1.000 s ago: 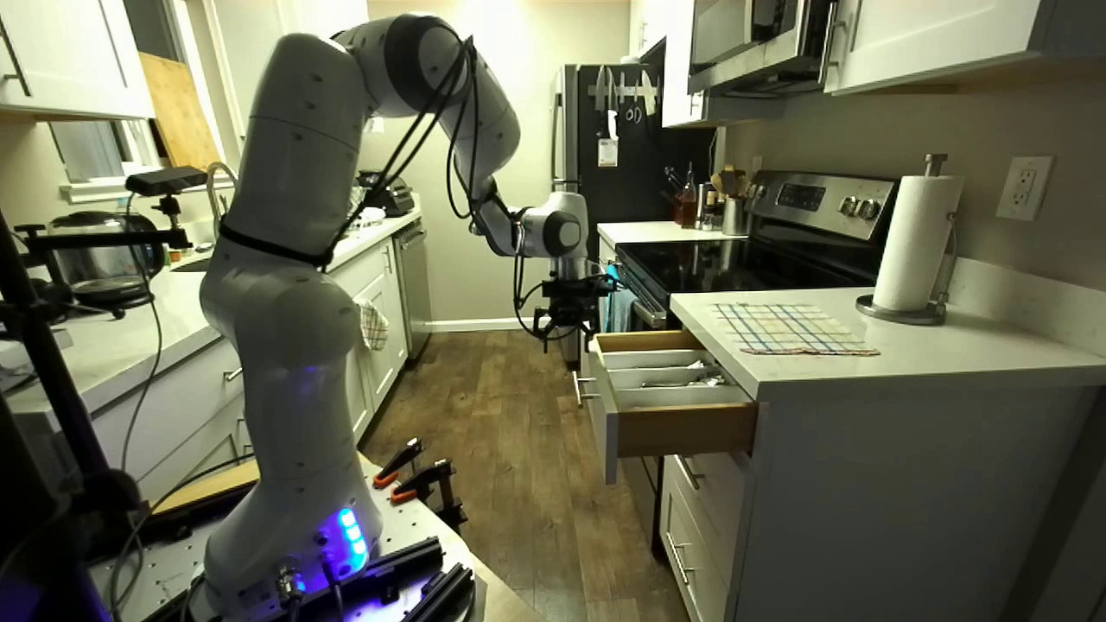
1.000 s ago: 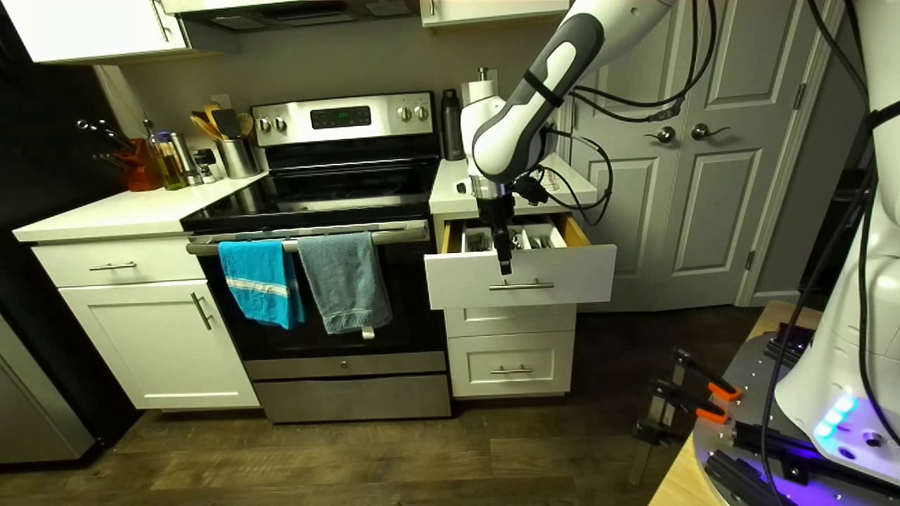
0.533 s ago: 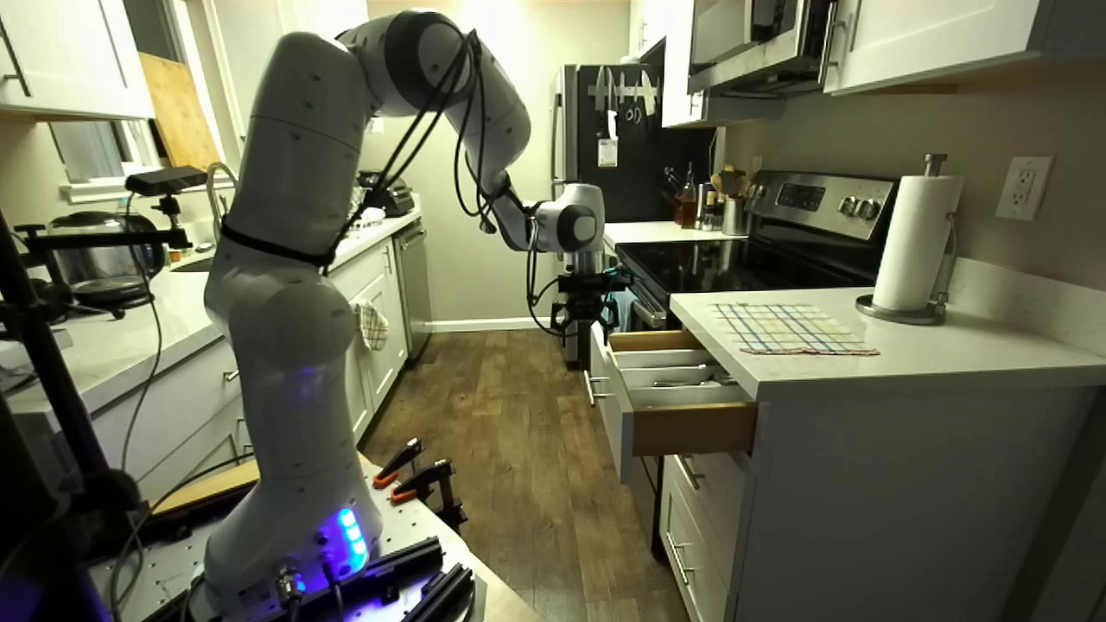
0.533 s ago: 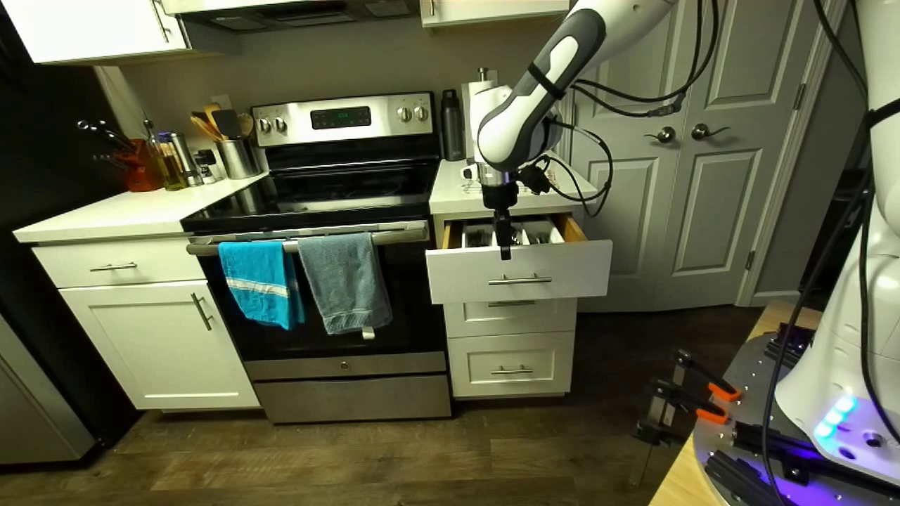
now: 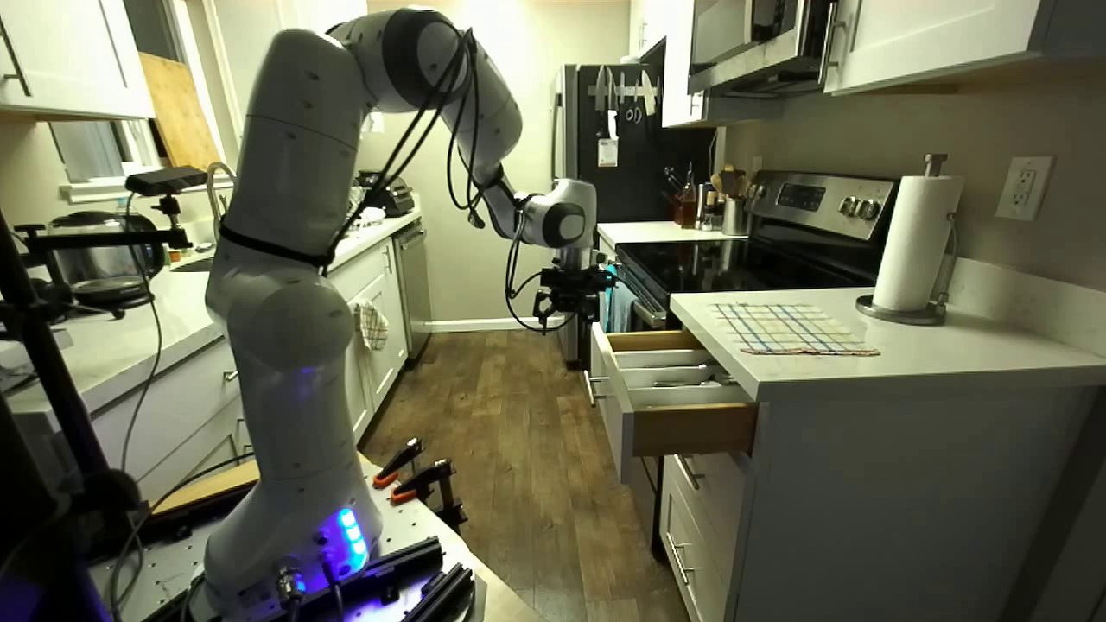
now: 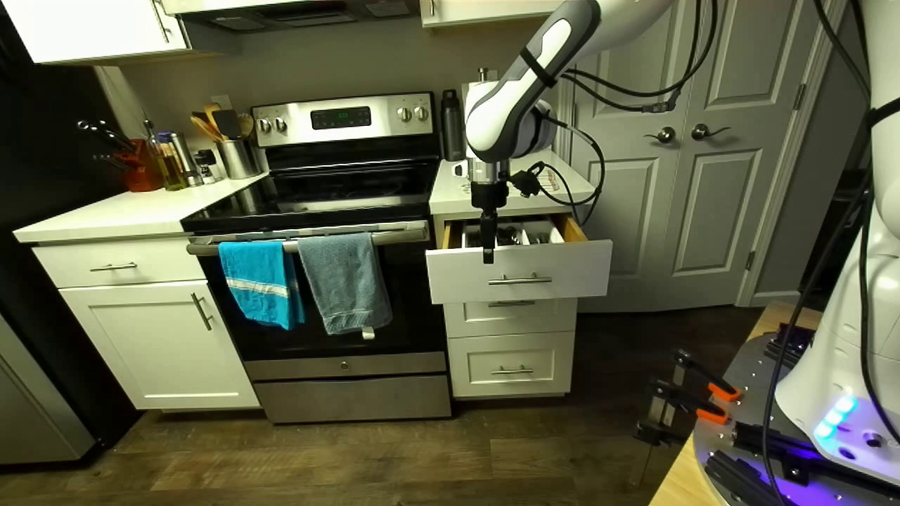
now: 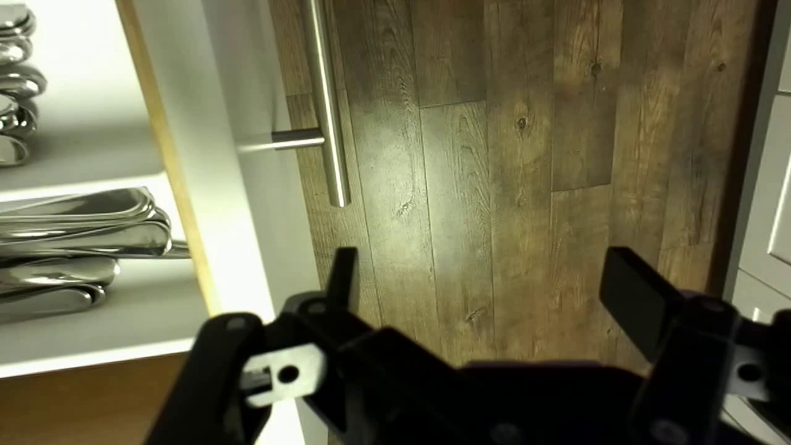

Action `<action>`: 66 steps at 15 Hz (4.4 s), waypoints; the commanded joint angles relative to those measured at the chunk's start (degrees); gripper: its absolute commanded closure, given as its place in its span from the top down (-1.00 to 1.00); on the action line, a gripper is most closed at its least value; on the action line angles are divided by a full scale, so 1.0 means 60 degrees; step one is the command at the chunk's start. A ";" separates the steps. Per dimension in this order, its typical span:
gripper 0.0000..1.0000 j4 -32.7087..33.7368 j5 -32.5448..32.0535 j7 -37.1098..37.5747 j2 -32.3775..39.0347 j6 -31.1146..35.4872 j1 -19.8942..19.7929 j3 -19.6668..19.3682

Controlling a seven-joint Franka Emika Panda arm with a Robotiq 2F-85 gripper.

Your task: Close the topmost drawer on the right.

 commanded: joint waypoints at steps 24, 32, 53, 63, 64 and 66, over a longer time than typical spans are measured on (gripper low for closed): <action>1.00 -0.0460 -0.0260 -0.0016 0.0214 0.0965 -0.0501 -0.0771; 1.00 0.0398 -0.0462 -0.0091 0.0455 0.0712 -0.0797 -0.1050; 1.00 -0.1313 -0.0323 -0.0009 -0.0488 0.0462 -0.0413 -0.0252; 1.00 -0.0994 -0.0236 0.0001 -0.0129 0.0562 -0.0364 -0.0267; 1.00 -0.0994 -0.0236 0.0001 -0.0129 0.0561 -0.0364 -0.0267; 1.00 -0.0895 -0.0300 -0.0043 0.0187 0.0871 -0.0350 -0.0282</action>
